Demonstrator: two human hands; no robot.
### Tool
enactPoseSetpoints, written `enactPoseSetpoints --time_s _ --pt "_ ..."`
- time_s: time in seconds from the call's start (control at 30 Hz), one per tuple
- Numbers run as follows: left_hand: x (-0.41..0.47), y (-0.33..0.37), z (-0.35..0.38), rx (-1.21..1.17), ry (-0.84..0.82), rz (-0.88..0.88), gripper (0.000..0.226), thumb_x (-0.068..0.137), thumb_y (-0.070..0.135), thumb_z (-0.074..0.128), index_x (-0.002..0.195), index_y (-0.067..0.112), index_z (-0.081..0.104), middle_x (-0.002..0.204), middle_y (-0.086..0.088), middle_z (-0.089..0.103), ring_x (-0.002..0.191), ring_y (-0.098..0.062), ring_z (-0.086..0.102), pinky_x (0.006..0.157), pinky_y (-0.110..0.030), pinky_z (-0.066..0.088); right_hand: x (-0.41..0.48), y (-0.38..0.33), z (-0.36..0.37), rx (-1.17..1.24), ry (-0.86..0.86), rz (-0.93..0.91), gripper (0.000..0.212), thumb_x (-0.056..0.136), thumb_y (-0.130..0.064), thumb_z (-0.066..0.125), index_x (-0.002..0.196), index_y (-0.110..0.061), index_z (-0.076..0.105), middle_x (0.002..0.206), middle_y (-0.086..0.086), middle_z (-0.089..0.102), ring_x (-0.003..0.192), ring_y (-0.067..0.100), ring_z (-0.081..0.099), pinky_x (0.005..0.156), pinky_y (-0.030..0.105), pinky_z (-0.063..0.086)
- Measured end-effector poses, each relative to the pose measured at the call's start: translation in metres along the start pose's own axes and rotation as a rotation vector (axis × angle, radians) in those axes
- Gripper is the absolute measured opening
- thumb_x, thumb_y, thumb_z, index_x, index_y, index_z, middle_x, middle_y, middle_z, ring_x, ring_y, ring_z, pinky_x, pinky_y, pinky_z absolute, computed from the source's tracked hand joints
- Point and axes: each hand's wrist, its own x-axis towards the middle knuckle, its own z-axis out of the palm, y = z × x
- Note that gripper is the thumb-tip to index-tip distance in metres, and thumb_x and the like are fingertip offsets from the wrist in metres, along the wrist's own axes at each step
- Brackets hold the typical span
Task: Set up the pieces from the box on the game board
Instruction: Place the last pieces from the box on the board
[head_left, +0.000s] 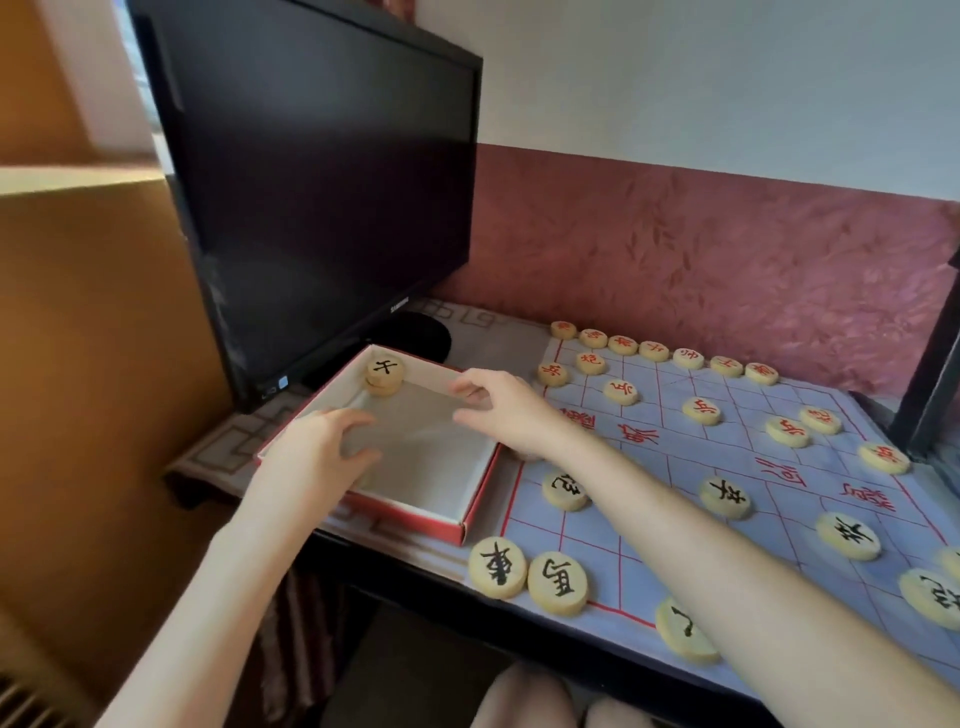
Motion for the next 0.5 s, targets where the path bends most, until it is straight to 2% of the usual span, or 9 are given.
enactPoseSetpoints --time_s 0.13,0.2,0.27,0.37,0.5 --pt "0.011 -0.005 0.006 -0.007 0.005 -0.011 0.044 0.081 0.027 0.068 0.123 0.022 0.057 0.117 -0.005 0.061 0.104 -0.022 0.058 0.084 -0.028 0.043 0.042 -0.019 0.020 0.000 -0.003 -0.038 0.050 0.087 -0.010 0.055 0.136 -0.016 0.045 0.133 0.004 0.052 0.120 0.018 0.050 0.086 0.025 0.041" --pt "0.013 -0.008 0.008 -0.031 0.008 -0.017 0.044 0.081 0.027 0.067 0.124 0.023 0.057 0.118 -0.003 0.061 0.105 -0.020 0.058 0.084 -0.026 0.042 0.061 -0.024 0.030 -0.012 -0.007 -0.053 0.052 0.085 -0.005 0.055 0.136 -0.013 0.045 0.134 0.008 0.052 0.125 0.023 0.046 0.097 0.032 0.041" --pt "0.015 -0.012 0.009 -0.060 0.002 -0.025 0.044 0.082 0.025 0.066 0.124 0.024 0.056 0.119 -0.002 0.060 0.107 -0.018 0.057 0.083 -0.025 0.041 0.078 -0.024 0.042 -0.022 -0.023 -0.035 0.054 0.087 -0.010 0.058 0.139 -0.013 0.043 0.139 0.010 0.048 0.129 0.026 0.043 0.106 0.035 0.037" --pt "0.018 -0.018 0.009 -0.097 0.009 -0.031 0.042 0.082 0.022 0.066 0.123 0.023 0.057 0.121 -0.003 0.060 0.107 -0.019 0.057 0.086 -0.026 0.043 0.092 -0.026 0.056 0.015 -0.029 -0.006 0.057 0.089 -0.024 0.062 0.141 -0.016 0.039 0.141 0.007 0.041 0.127 0.024 0.044 0.107 0.034 0.037" --pt "0.021 -0.025 0.009 -0.122 0.031 -0.036 0.041 0.082 0.019 0.066 0.122 0.022 0.058 0.121 -0.003 0.061 0.109 -0.019 0.057 0.090 -0.029 0.046 0.101 -0.024 0.069 -0.114 -0.008 -0.115 0.044 0.092 -0.020 0.056 0.134 -0.016 0.047 0.129 0.005 0.047 0.116 0.023 0.040 0.103 0.037 0.038"
